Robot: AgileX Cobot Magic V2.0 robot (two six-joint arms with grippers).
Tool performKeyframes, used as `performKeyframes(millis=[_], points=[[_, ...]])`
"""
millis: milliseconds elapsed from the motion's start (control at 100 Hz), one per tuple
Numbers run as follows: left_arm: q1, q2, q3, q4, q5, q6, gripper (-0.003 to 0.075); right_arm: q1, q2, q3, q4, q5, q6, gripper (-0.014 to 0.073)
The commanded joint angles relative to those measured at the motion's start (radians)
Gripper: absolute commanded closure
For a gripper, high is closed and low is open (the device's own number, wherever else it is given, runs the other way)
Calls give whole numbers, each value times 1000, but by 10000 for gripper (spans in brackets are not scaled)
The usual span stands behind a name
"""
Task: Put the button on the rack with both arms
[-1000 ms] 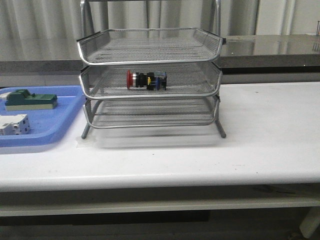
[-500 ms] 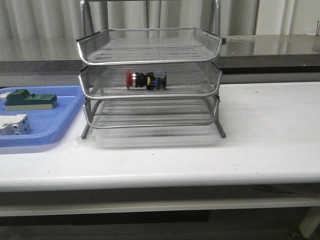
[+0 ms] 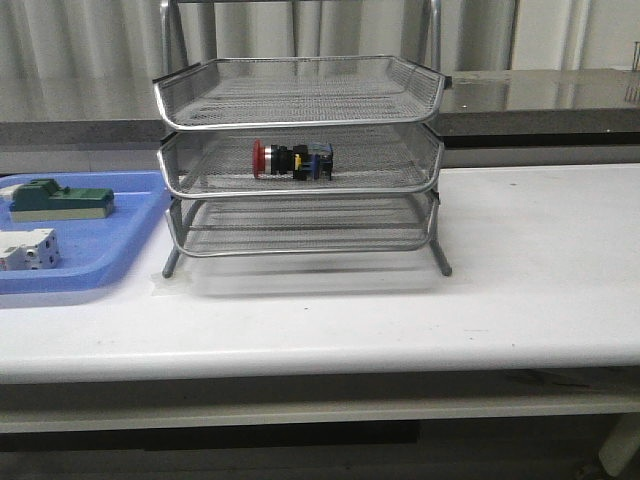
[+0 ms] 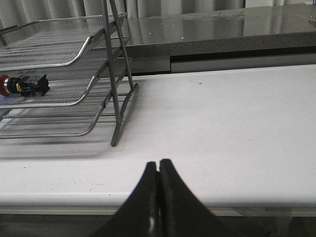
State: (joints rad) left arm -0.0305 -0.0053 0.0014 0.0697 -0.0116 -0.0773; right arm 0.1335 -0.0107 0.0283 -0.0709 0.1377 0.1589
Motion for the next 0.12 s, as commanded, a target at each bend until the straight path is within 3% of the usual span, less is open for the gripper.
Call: performKeyframes(millis=[0, 110], points=[[-1, -34, 46, -1, -85, -12, 716, -7, -16, -17, 0, -87, -10, 663], [-1, -34, 46, -1, -85, -12, 716, -7, -16, -17, 0, -87, -10, 663]])
